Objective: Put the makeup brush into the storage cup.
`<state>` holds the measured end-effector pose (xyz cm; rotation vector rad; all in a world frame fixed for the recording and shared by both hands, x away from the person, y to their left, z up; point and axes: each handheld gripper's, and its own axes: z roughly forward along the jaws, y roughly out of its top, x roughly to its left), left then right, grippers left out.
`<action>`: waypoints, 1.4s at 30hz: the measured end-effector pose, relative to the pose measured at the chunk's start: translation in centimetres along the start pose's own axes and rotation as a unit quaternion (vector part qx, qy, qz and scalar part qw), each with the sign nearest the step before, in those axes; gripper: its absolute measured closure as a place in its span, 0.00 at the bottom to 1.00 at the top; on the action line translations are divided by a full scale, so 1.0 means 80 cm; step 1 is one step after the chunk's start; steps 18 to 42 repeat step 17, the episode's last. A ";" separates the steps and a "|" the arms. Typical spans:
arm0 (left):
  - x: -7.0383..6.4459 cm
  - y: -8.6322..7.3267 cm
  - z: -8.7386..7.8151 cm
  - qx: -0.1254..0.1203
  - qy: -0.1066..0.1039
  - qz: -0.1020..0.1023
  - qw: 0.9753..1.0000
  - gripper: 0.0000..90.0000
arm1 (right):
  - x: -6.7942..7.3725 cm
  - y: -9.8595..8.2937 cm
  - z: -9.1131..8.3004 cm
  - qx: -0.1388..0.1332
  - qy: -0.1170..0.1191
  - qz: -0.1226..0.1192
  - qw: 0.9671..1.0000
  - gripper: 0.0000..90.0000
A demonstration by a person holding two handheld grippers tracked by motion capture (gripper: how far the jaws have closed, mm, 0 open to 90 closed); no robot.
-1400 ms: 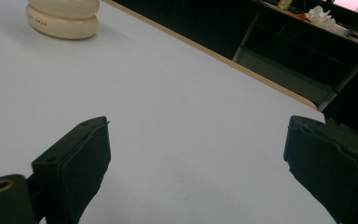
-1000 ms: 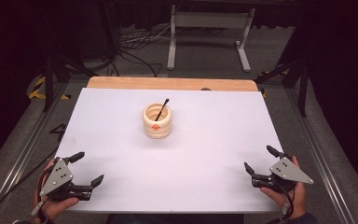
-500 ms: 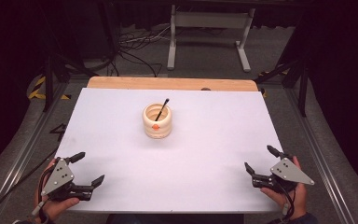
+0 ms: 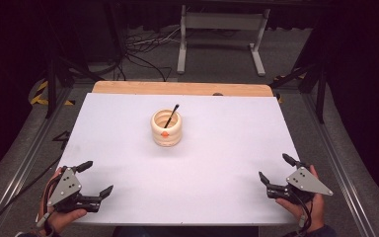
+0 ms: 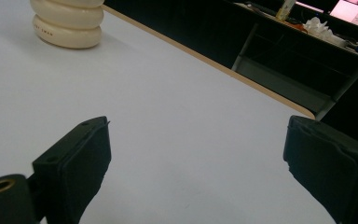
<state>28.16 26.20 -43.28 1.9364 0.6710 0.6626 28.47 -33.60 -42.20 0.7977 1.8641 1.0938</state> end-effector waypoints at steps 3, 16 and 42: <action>-0.002 0.001 0.003 0.000 -0.003 -0.004 1.000 0.05 | 0.000 0.000 0.001 0.001 0.003 0.001 1.000 0.09; -0.005 0.005 0.009 0.003 -0.010 0.002 1.000 0.05 | 0.001 0.000 0.001 0.001 0.005 0.002 1.000 0.09; -0.005 0.005 0.009 0.001 -0.012 0.000 1.000 0.05 | 0.001 0.000 0.001 0.003 0.004 0.003 1.000 0.09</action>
